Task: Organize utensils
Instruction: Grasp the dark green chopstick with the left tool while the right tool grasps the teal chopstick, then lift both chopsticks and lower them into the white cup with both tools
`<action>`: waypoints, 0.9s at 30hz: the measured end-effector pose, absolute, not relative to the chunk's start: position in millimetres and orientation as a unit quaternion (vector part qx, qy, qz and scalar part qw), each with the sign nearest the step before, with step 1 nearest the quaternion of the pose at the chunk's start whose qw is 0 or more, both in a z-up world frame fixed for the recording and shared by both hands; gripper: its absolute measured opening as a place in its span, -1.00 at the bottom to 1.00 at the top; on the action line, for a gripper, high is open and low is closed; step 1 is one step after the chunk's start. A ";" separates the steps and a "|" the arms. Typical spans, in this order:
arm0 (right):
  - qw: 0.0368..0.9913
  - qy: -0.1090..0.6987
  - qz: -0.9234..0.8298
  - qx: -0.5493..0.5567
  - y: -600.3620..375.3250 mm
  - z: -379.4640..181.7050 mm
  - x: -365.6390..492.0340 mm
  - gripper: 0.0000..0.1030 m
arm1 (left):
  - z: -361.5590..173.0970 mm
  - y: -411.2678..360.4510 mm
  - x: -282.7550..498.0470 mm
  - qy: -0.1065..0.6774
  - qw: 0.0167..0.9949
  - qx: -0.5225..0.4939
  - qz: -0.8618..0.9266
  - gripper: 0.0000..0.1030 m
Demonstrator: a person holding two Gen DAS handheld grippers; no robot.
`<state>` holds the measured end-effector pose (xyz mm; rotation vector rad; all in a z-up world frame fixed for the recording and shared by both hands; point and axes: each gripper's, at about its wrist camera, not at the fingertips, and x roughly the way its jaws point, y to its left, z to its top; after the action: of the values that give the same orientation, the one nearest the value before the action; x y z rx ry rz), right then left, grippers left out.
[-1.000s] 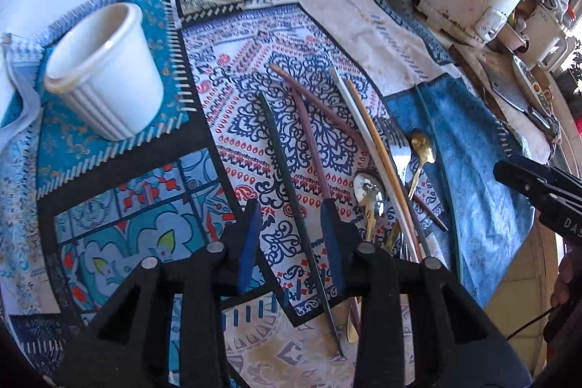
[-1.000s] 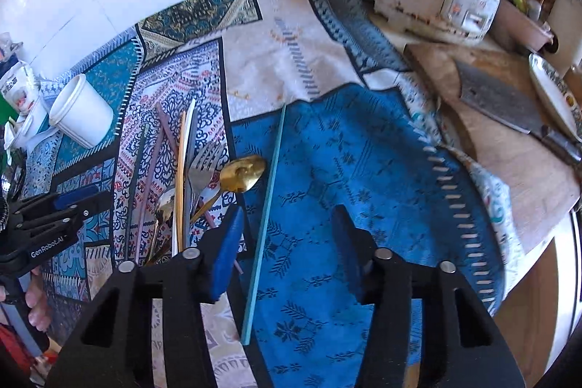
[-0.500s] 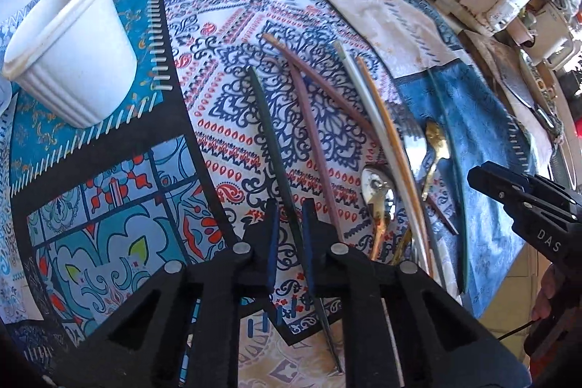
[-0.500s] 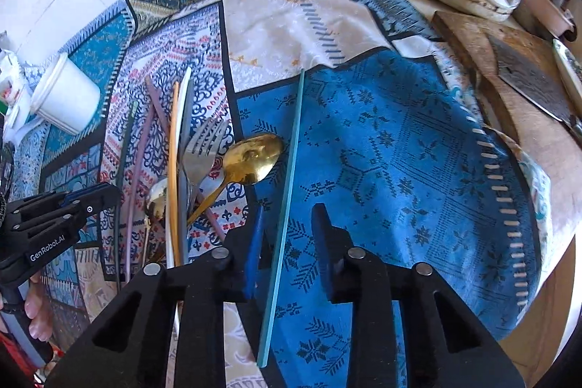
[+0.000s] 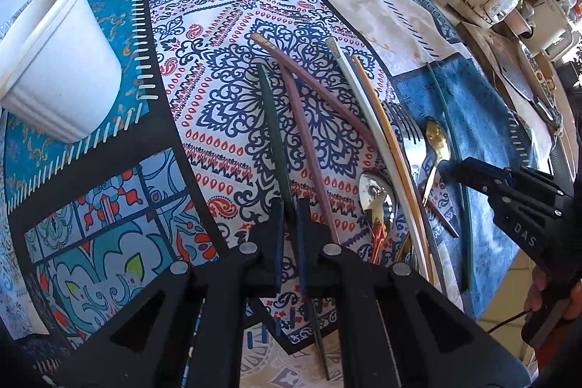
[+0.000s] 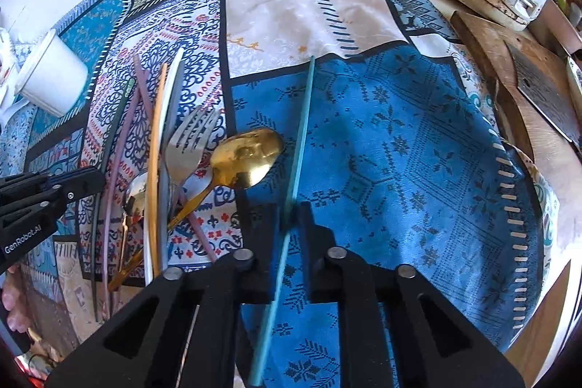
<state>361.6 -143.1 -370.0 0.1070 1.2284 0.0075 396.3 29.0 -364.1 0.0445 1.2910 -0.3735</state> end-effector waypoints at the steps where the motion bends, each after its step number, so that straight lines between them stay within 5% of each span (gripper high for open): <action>1: 0.816 0.575 0.005 0.052 -144.4 -369.9 361.7 -0.87 | -364.4 29.4 396.5 0.598 0.781 0.021 -0.175 -0.91; 27: 0.866 0.493 0.043 0.069 -151.5 -297.9 354.3 -0.90 | -332.5 54.0 391.0 0.584 0.796 0.010 -0.159 -0.99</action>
<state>354.3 -151.5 -297.9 0.1454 1.0334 0.0896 391.0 54.0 -332.5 0.0219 1.2538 -0.3415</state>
